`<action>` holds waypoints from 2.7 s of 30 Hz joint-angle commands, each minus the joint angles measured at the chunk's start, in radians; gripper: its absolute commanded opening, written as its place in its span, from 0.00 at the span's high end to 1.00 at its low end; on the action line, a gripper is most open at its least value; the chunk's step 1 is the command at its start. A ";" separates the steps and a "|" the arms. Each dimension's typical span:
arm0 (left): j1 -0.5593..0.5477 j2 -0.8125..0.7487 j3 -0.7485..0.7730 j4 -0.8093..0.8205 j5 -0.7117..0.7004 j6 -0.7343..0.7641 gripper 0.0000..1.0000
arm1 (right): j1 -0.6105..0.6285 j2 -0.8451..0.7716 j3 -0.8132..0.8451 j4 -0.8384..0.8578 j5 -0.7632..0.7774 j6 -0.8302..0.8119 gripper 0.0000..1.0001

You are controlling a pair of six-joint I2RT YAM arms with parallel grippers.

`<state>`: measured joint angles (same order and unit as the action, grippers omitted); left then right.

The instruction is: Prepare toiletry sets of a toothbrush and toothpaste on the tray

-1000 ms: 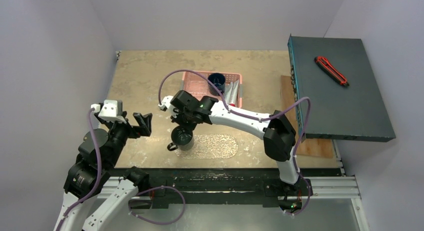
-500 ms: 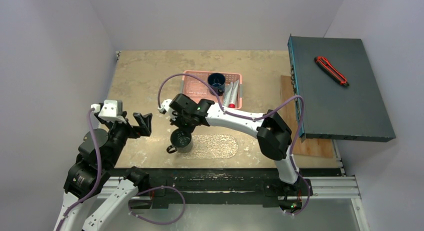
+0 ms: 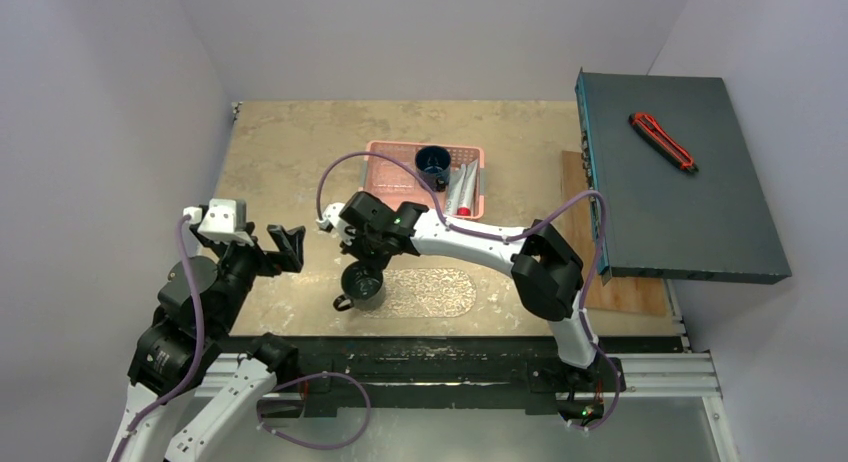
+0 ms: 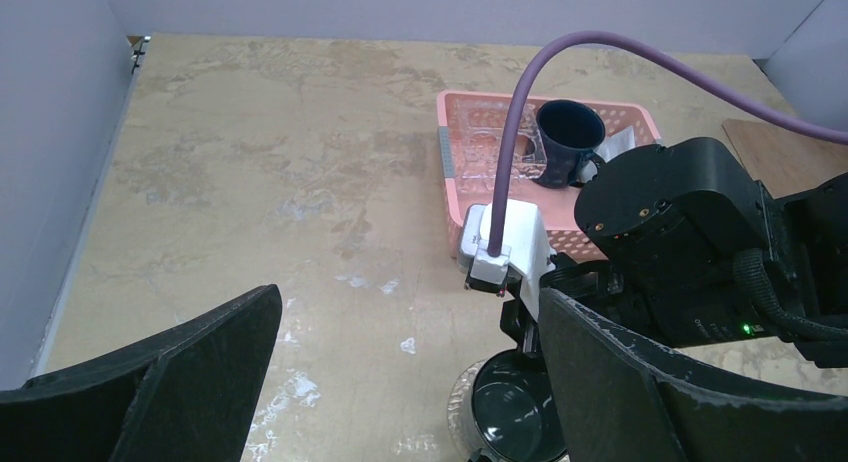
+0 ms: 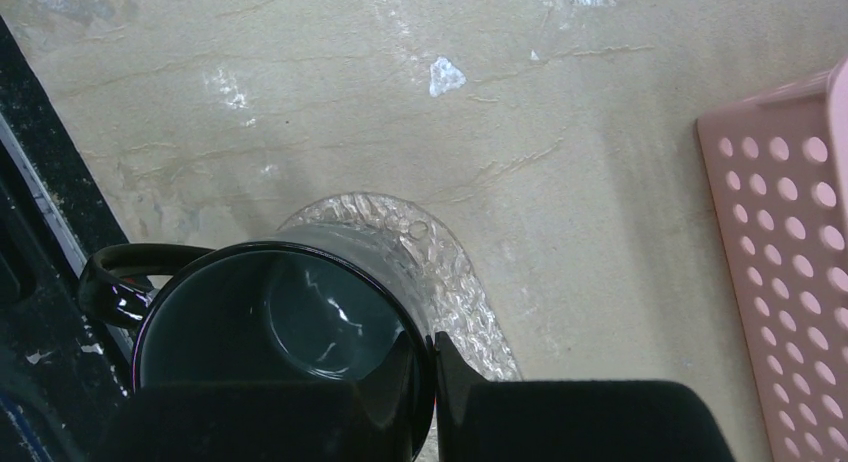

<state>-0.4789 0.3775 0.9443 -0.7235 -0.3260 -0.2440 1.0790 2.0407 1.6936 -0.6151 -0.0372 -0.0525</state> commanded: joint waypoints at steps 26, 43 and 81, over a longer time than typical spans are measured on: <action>0.003 0.020 0.013 0.023 0.019 -0.002 0.00 | 0.010 -0.064 -0.062 0.110 0.012 0.045 0.64; 0.003 0.024 0.015 0.025 0.034 -0.003 0.00 | -0.048 -0.146 0.079 -0.019 0.299 0.242 0.55; 0.004 0.042 0.019 0.023 0.066 0.004 0.00 | -0.372 0.235 0.490 -0.084 0.496 0.268 0.53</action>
<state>-0.4782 0.4065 0.9443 -0.7235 -0.2722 -0.2436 0.7101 2.2650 2.1162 -0.6994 0.4515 0.2588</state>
